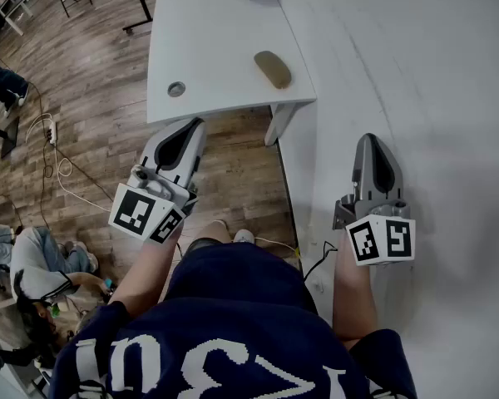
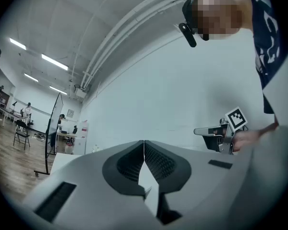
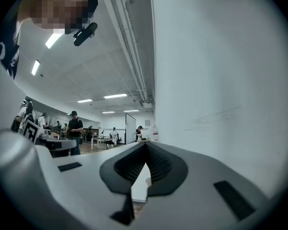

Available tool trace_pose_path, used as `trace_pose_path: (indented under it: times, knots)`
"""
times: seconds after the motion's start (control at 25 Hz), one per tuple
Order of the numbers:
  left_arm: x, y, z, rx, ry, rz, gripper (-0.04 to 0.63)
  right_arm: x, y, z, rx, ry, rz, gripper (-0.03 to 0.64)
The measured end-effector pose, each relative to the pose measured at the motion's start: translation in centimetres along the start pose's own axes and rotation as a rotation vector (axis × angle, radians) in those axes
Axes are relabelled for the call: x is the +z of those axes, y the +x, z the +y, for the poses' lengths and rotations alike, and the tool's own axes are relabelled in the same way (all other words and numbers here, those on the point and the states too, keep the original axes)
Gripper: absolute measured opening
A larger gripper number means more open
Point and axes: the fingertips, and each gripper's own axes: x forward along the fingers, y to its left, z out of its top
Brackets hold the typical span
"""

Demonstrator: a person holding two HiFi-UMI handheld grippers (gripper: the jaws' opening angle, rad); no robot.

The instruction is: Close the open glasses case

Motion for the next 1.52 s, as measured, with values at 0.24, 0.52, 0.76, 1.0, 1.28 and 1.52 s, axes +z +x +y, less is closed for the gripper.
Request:
trace_pose_path:
  times: [0.24, 0.52, 0.76, 1.0, 1.28, 1.52]
  knots:
    - [-0.9, 0.6, 0.4, 0.001, -0.019, 0.006, 0.015, -0.5, 0.3, 0.1, 0.015, 0.003, 0.001, 0.023]
    - [-0.5, 1.2, 0.9, 0.019, -0.034, 0.007, 0.015, -0.2, 0.2, 0.0, 0.031, 0.036, -0.019, 0.023]
    - [-1.4, 3.0, 2.4, 0.017, -0.049, 0.017, 0.015, -1.6, 2.5, 0.0, 0.039, 0.042, 0.009, 0.023]
    - [-2.2, 6.9, 5.4, -0.008, -0.044, 0.014, 0.015, -2.2, 6.4, -1.5, -0.011, 0.023, 0.009, 0.025]
    - [-2.2, 14.7, 11.0, -0.086, -0.04, -0.007, 0.015, -2.0, 14.0, -2.1, -0.057, -0.029, 0.011, 0.025]
    - [-1.9, 20.6, 15.0, -0.17, -0.052, -0.016, 0.015, -1.2, 19.2, -2.0, -0.098, -0.1, 0.016, 0.025]
